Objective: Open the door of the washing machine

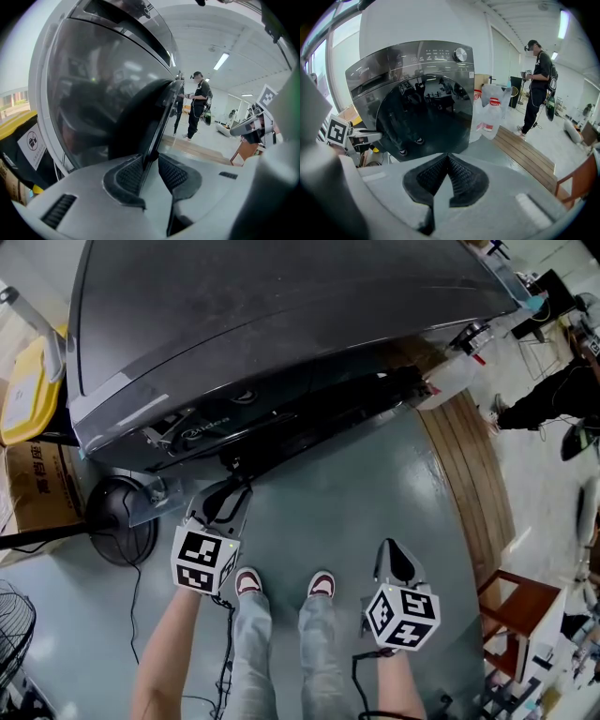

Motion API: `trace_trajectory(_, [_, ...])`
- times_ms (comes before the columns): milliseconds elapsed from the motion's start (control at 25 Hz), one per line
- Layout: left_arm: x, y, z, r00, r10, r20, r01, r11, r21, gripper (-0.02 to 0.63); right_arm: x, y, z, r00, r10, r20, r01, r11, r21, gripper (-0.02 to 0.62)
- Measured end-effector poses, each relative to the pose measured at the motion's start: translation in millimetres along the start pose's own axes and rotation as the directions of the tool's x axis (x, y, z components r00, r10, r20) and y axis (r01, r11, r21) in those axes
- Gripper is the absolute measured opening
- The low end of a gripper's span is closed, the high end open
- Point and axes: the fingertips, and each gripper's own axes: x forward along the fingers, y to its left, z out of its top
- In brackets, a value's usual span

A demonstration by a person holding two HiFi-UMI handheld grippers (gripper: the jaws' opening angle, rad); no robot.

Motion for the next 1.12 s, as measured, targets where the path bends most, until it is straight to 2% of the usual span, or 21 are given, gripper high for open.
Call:
trace_trajectory(240, [-6, -22, -11, 0.998, -0.057, -0.035, 0.059, 0.996, 0.065, 0.084, -6, 1, -3, 1.0, -0.007, 0.002, 0.007, 1.0, 0.01, 0.005])
trace_trajectory(440, [-9, -28, -14, 0.998, -0.056, -0.027, 0.057, 0.997, 0.05, 0.084, -12, -3, -3, 1.0, -0.022, 0.012, 0.021, 1.0, 0.012, 0.005])
trace_trajectory(640, [-11, -33, -16, 0.993, -0.099, -0.059, 0.105, 0.99, 0.09, 0.078, -16, -8, -8, 0.999, -0.036, 0.012, 0.035, 0.999, 0.032, 0.005])
trace_trajectory(880, [-16, -56, -24, 0.981, -0.172, -0.085, 0.182, 0.976, 0.122, 0.071, -22, -9, -17, 0.999, -0.049, 0.011, 0.049, 0.998, 0.046, 0.005])
trace_trajectory(1120, [-21, -92, -34, 0.96, -0.251, -0.122, 0.267, 0.952, 0.147, 0.07, -32, -17, -23, 0.996, -0.085, 0.014, 0.083, 0.993, 0.087, 0.005])
